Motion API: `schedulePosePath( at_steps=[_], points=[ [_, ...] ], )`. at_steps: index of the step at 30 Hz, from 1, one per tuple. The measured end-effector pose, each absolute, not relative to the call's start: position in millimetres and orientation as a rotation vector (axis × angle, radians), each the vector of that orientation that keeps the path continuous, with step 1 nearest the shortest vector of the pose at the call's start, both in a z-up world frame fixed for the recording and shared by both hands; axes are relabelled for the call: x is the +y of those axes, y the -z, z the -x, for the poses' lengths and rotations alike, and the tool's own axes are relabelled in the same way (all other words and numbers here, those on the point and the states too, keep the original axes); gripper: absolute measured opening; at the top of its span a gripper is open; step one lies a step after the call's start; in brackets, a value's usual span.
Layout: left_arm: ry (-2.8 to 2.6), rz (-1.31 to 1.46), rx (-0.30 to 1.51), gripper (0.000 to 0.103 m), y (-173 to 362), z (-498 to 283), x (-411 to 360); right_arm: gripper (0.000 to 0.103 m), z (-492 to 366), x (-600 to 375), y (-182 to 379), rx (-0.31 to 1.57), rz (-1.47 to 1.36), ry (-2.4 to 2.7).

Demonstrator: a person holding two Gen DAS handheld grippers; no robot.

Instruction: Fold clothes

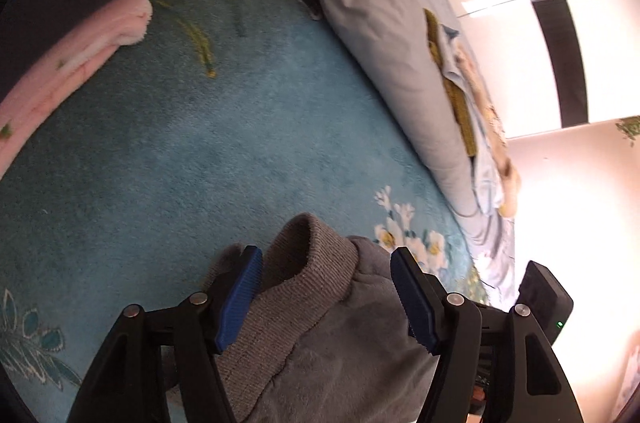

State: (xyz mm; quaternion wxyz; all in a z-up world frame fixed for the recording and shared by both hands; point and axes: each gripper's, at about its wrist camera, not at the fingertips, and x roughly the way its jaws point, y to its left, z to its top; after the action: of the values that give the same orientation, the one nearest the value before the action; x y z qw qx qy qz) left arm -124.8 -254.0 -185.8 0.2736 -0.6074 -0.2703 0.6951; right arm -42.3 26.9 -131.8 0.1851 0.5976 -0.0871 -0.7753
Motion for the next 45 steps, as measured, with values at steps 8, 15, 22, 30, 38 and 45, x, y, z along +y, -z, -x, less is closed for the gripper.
schedulePosePath(
  at_steps=[8, 15, 22, 30, 38, 45],
  points=[
    [-1.946, 1.581, -0.622, 0.021, 170, 115, -264, 0.006, 57, 18, 119, -0.118, -1.705, 2.171],
    [-1.995, 1.661, -0.665, 0.016, 180, 128, -266, 0.006, 93, 31, 127, -0.077, -1.781, 2.222],
    [-2.041, 1.651, -0.729, 0.039, 170, 103, -306, 0.008, 91, 35, 139, -0.116, -1.811, 2.226],
    [-1.969, 1.744, -0.829, 0.066, 191, 70, -317, 0.037, 32, 70, 76, -0.318, -1.540, 2.464],
    [-1.818, 1.843, -0.807, 0.067, 221, 67, -302, 0.045, -156, 178, 69, -0.515, -1.708, 2.672],
    [-1.970, 1.784, -0.652, 0.037, 204, 77, -287, 0.045, -347, 297, 79, -1.312, -1.837, 2.927]
  ],
)
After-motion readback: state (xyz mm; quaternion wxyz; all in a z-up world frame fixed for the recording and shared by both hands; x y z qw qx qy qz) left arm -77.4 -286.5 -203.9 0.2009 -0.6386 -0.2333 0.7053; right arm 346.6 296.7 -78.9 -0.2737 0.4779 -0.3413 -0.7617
